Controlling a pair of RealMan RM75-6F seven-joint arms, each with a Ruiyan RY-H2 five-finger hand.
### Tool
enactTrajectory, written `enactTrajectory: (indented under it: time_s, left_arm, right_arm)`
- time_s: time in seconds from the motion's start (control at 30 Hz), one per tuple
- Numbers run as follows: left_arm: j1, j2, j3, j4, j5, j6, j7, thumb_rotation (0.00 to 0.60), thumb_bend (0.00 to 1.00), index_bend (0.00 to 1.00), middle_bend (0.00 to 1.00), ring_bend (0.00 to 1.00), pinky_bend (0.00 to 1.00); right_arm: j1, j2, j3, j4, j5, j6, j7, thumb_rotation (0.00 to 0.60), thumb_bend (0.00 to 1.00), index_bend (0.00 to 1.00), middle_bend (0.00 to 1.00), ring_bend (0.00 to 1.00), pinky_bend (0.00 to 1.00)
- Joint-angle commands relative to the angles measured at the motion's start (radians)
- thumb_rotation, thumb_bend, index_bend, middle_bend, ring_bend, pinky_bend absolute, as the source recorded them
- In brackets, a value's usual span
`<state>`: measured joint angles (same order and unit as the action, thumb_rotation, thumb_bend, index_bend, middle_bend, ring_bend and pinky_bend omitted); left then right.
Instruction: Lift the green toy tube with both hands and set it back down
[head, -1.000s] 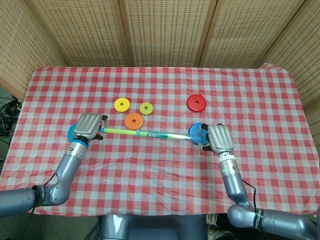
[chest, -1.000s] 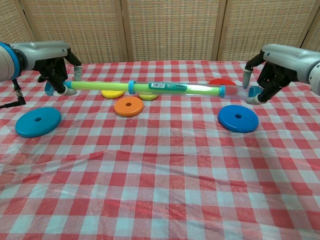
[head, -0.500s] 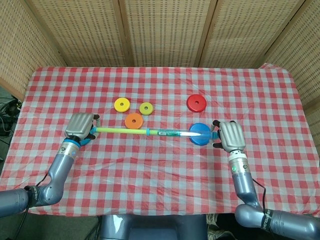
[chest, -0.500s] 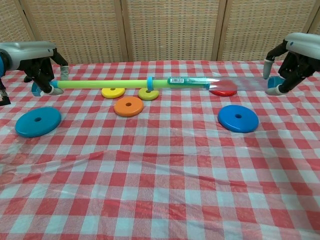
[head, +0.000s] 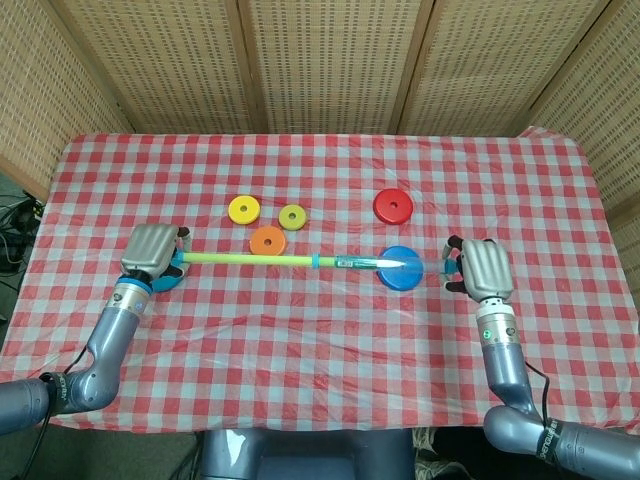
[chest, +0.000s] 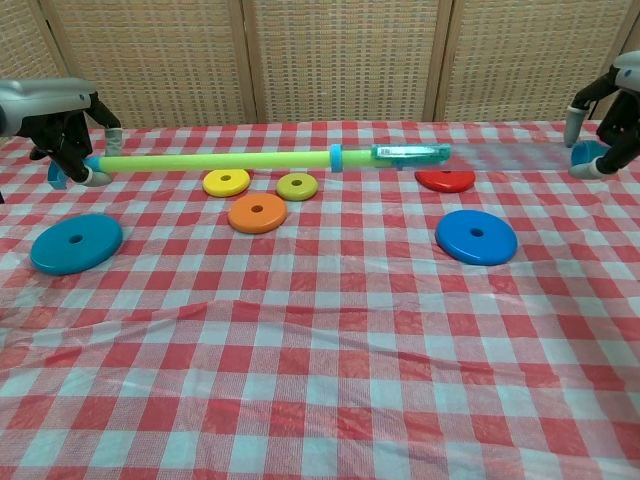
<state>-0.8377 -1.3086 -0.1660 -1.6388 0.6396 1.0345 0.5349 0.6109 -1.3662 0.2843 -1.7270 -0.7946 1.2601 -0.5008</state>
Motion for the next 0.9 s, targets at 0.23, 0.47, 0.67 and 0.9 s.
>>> enactTrajectory:
  time_s: [0.23, 0.47, 0.67, 0.9]
  left_arm:
    - [0.000, -0.007, 0.001, 0.009, 0.000, 0.006, 0.012, 0.600, 0.57, 0.86, 1.00, 0.86, 0.73]
    - [-0.003, -0.021, 0.000, 0.014, 0.010, 0.017, 0.025, 0.600, 0.57, 0.86, 1.00, 0.86, 0.73]
    - [-0.011, -0.025, 0.002, 0.007, 0.013, 0.024, 0.052, 0.600, 0.53, 0.86, 0.98, 0.85, 0.72]
    - [-0.032, 0.005, 0.028, -0.033, -0.031, -0.010, 0.127, 0.600, 0.25, 0.44, 0.46, 0.41, 0.40]
  right_arm:
    - [-0.008, 0.017, 0.006, 0.009, 0.024, -0.015, 0.014, 0.600, 0.47, 0.64, 1.00, 0.92, 0.45]
    - [-0.013, 0.030, 0.007, 0.021, 0.033, -0.029, 0.030, 0.600, 0.47, 0.63, 1.00, 0.92, 0.45]
    - [-0.017, 0.043, 0.003, 0.020, 0.021, -0.041, 0.044, 0.600, 0.47, 0.61, 1.00, 0.92, 0.45]
    - [-0.015, 0.079, -0.012, 0.006, 0.049, -0.100, 0.038, 0.600, 0.37, 0.30, 0.64, 0.56, 0.20]
